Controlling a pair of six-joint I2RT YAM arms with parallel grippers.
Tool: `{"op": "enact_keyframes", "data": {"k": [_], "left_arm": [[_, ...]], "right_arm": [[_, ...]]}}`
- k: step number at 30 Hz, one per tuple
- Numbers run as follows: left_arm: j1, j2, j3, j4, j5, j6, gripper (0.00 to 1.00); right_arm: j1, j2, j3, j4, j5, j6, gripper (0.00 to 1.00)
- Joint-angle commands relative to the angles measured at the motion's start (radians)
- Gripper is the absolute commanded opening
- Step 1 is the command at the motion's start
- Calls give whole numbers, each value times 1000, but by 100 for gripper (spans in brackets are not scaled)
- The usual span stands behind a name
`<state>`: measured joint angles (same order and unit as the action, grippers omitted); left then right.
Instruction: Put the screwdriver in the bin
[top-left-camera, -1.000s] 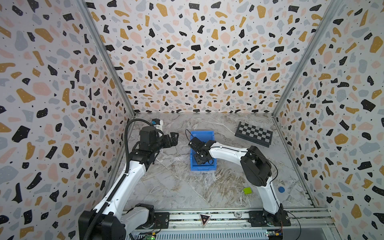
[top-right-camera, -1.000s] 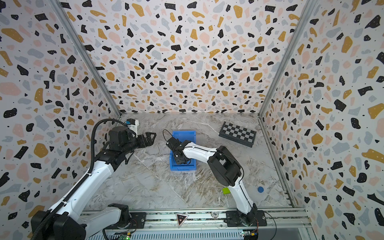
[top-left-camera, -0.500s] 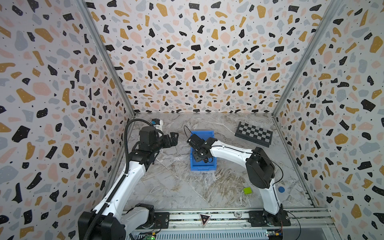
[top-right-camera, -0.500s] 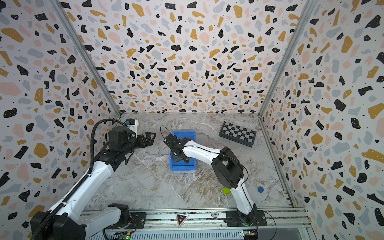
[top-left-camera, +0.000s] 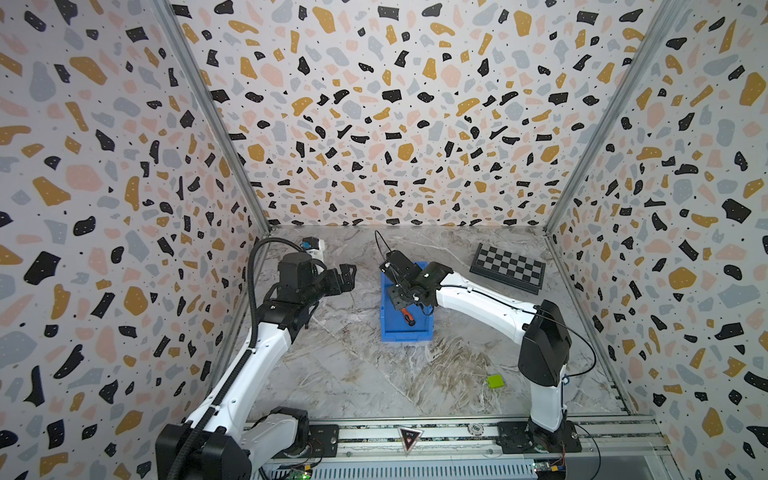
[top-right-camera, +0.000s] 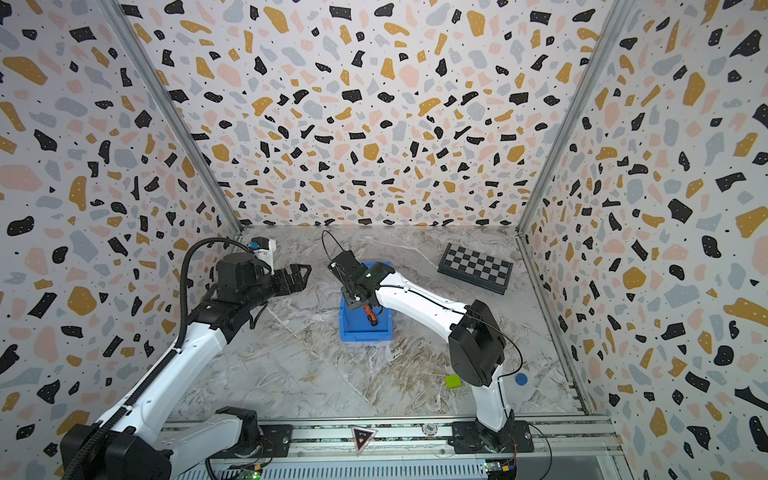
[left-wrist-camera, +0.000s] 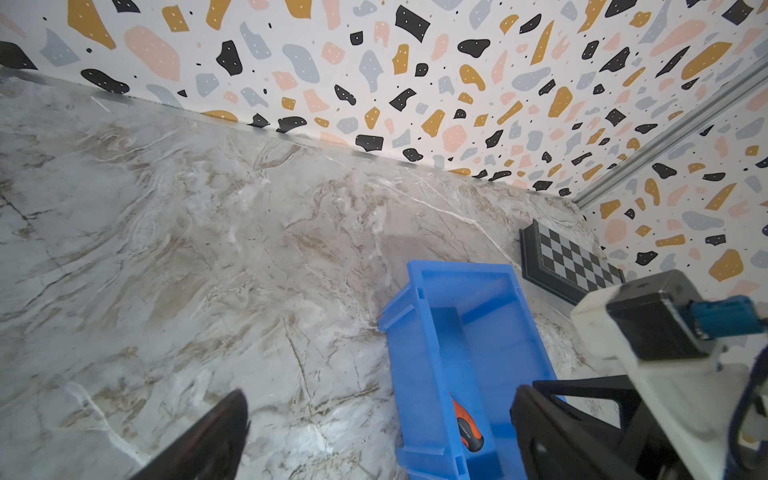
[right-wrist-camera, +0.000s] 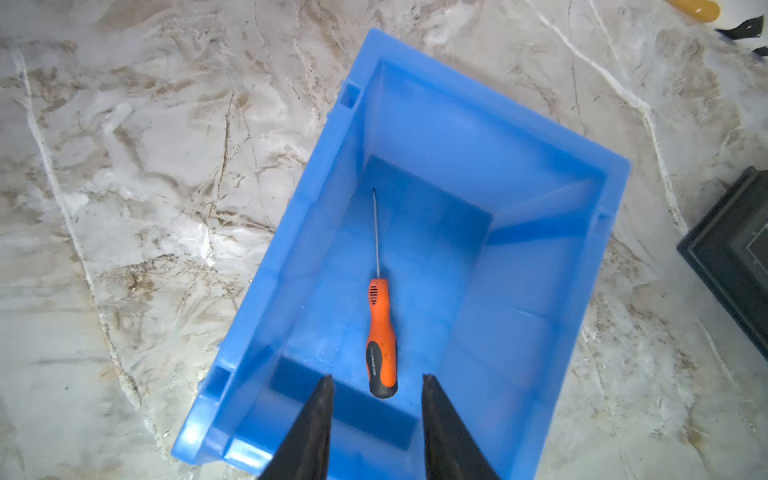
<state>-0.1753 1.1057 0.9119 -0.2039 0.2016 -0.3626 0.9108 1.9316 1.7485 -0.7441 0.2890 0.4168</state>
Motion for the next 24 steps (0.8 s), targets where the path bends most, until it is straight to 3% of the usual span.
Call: {"op": "enact_keyframes", "data": {"k": [1,10,18,22,24], "left_arm": [[-3,-3,22,29,-17,-12,100],[-3,5,38,40,-55,-32,100],[-3,6,33,75,-157,-56,100],[-2,2,23,90,-252,-73,100],[-3,-14,2,106,-330,-79,100]], "right_arm": [[-24,-85,14,-35,31,-23,37],[-118,-250,-91,-16,46,-45,38],[-287,-458,-299,57,16,-78,39],[-388,-571,-404,97,-2,-80,46],[-434,-628,-445,114,-17,-84,57]]}}
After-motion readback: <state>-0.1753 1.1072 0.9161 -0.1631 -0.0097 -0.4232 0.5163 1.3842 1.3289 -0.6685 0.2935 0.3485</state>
